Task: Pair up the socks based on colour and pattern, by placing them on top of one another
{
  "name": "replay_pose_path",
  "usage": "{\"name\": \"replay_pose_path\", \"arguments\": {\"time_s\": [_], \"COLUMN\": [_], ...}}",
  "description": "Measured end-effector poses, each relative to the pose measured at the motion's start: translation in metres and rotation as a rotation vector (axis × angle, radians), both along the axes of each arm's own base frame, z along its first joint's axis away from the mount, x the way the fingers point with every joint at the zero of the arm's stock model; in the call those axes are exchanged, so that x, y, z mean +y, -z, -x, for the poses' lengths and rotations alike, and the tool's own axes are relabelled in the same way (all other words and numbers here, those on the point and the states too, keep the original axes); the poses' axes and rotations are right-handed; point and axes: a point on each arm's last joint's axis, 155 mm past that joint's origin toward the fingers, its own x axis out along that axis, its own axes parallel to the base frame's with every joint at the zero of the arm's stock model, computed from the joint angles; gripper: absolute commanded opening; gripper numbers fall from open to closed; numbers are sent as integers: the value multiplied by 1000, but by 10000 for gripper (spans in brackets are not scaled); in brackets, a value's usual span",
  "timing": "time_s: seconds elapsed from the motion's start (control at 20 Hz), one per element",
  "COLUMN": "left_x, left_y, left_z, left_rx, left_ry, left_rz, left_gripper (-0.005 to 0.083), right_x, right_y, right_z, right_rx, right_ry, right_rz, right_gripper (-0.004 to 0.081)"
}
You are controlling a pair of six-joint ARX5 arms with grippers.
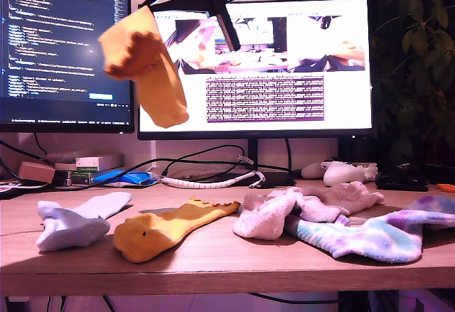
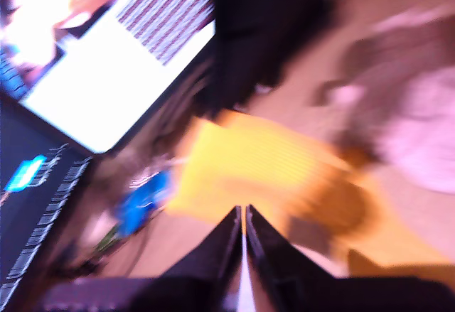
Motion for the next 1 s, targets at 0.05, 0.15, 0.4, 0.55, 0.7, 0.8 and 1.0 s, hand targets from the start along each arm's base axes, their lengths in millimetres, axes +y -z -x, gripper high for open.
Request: {"name": "replay_pose_path", "arguments": {"time_s": [0.05,0.15,0.4,0.55,0.7,0.8,1.0], "left_x": [-3,-7,-2,-2,-8,-10,-11], "left_y": [7,13,18,22,4,-2,-10], "left_z": [-3,-8,-36,-48,-54,-57,-60], "left_rx": [17,24,-27,-48,-133,-166,-194], "left_ry": [2,5,-72,-106,-98,-89,-98], "left_rz": [-11,-23,-72,-93,-90,-93,-74], "left_gripper": [560,560,560,560,559,557,350], "right_x": [0,1,1,2,3,3,3], "right_y": [0,-1,-3,-5,-6,-6,-7], "right_z": [0,0,0,1,2,2,2], "right_rx": [-2,-5,-9,-10,-11,-14,-15], "right_ry": [-1,-2,-7,-16,-22,-22,-22], "right_rz": [-1,-4,-12,-20,-26,-28,-28], "right_gripper": [-11,-11,-11,-11,-11,-11,-11]}}
